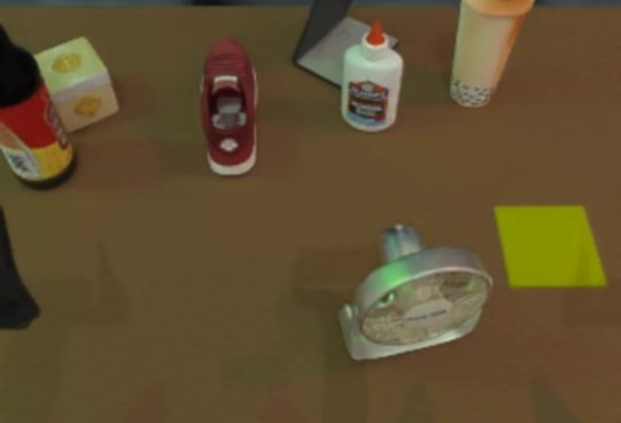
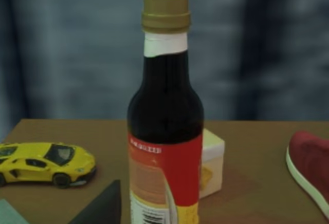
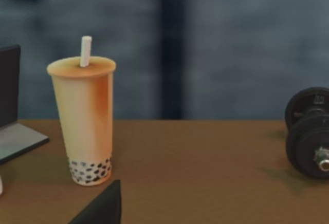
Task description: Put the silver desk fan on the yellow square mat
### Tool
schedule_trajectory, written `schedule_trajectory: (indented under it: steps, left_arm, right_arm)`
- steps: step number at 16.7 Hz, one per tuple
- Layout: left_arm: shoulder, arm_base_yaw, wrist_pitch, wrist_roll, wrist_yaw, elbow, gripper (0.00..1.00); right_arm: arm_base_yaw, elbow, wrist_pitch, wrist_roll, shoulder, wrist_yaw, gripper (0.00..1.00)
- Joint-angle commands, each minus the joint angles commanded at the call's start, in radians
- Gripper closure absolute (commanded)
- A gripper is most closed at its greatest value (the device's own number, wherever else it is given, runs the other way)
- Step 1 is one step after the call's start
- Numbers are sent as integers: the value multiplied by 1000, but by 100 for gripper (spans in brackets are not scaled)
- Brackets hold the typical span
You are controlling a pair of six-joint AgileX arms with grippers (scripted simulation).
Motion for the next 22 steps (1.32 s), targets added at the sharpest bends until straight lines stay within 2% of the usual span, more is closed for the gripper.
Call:
schedule_trajectory:
  steps: [4, 8, 22]
  left_arm:
    - [0, 0, 0, 0, 0, 0, 0]
    - [0, 0, 0, 0, 0, 0, 0]
    - [0, 0, 0, 0, 0, 0, 0]
  right_arm:
    - [15, 29, -28, -22, 31, -1, 0]
    - [100, 208, -185, -144, 220, -1, 0]
    - [600, 1326, -1119, -857, 1508, 6, 0]
